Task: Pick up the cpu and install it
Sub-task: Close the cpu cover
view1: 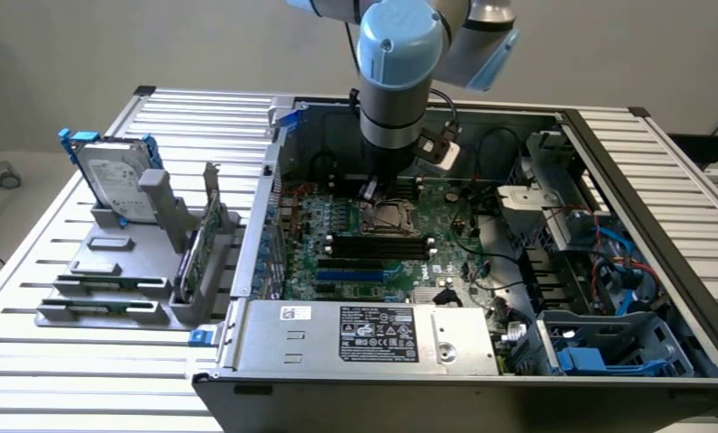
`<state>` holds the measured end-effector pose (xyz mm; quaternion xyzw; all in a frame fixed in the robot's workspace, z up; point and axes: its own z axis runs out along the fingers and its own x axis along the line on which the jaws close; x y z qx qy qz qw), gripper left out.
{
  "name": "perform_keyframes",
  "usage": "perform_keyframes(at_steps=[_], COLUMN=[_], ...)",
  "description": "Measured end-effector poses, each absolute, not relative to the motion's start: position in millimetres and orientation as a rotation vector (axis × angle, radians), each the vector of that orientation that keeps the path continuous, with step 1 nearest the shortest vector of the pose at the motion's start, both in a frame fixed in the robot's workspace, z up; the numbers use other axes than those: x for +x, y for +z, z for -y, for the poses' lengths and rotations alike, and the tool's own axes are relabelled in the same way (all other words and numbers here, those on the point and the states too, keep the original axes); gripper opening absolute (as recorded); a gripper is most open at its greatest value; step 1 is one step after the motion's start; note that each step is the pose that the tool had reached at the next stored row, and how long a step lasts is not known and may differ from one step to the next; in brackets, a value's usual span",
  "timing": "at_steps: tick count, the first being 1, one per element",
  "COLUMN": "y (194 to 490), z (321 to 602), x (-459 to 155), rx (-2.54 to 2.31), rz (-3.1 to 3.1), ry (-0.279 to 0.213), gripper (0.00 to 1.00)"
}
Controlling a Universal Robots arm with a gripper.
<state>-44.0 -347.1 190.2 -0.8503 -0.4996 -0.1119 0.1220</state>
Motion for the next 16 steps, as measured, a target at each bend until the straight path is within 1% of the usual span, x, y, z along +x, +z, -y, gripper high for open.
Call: perform_keyframes(at_steps=[9, 16], y=[190.1, 196.8], z=[347.1, 347.1], x=[-42.7, -46.7], rx=[-2.481, -2.474], rz=[1.459, 1.459], ry=[-0.327, -0.327], gripper=[0.11, 0.11])
